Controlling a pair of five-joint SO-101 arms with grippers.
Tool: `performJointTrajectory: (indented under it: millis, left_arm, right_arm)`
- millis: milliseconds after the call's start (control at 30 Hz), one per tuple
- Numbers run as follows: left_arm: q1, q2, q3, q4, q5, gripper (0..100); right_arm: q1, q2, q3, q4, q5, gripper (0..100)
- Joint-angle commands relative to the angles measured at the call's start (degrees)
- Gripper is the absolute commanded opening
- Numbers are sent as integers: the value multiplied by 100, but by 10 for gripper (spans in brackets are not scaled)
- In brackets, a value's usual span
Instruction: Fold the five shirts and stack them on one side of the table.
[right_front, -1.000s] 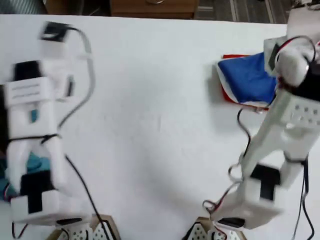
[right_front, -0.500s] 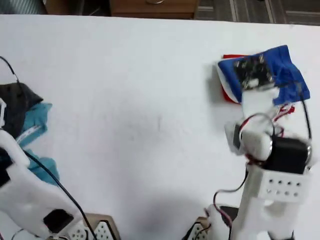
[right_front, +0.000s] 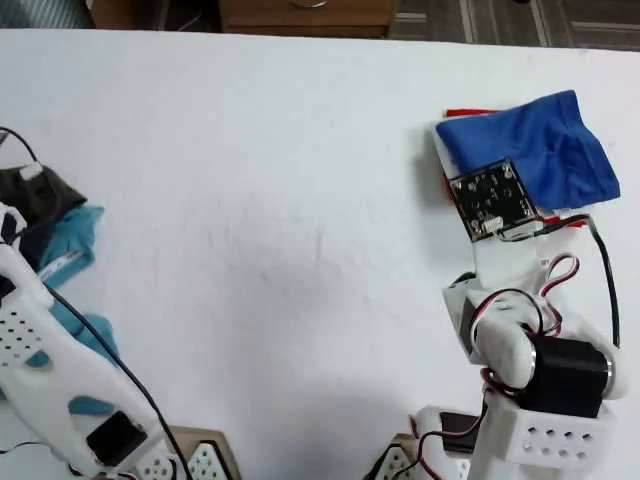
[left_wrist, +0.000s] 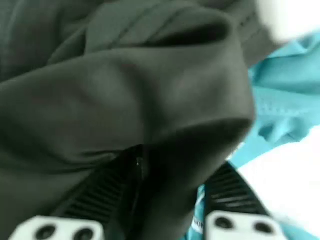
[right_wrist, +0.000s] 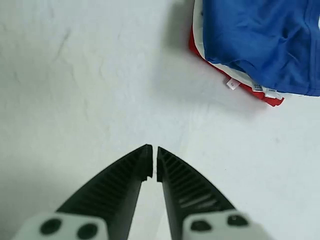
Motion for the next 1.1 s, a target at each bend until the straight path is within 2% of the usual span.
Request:
performJointTrajectory:
  millis: [0, 167, 367, 533, 700, 900, 1067]
  left_arm:
    - [132, -193, -840, 554, 185, 48]
    - [510, -545, -2255, 1424, 571, 24]
    - [1116, -1371, -2958, 1442, 1046, 24]
    - [1916, -2330, -2466, 1451, 1310, 24]
    - [2875, -3613, -1385, 1451, 1670, 24]
    - [4413, -5037, -163, 1433, 2031, 24]
    - [5705, -5600, -57, 1433, 2303, 24]
  right_arm:
    - [-22, 110, 35, -66, 9, 28]
    - [4, 215, 510, -277, 0, 28]
    - [22, 207, 1213, -734, 0, 28]
    - [57, 207, 1521, -989, -88, 28]
    - [593, 207, 1547, -1323, -281, 28]
    - [1130, 259, 1547, -1640, -281, 28]
    - [1130, 259, 1556, -1657, -281, 28]
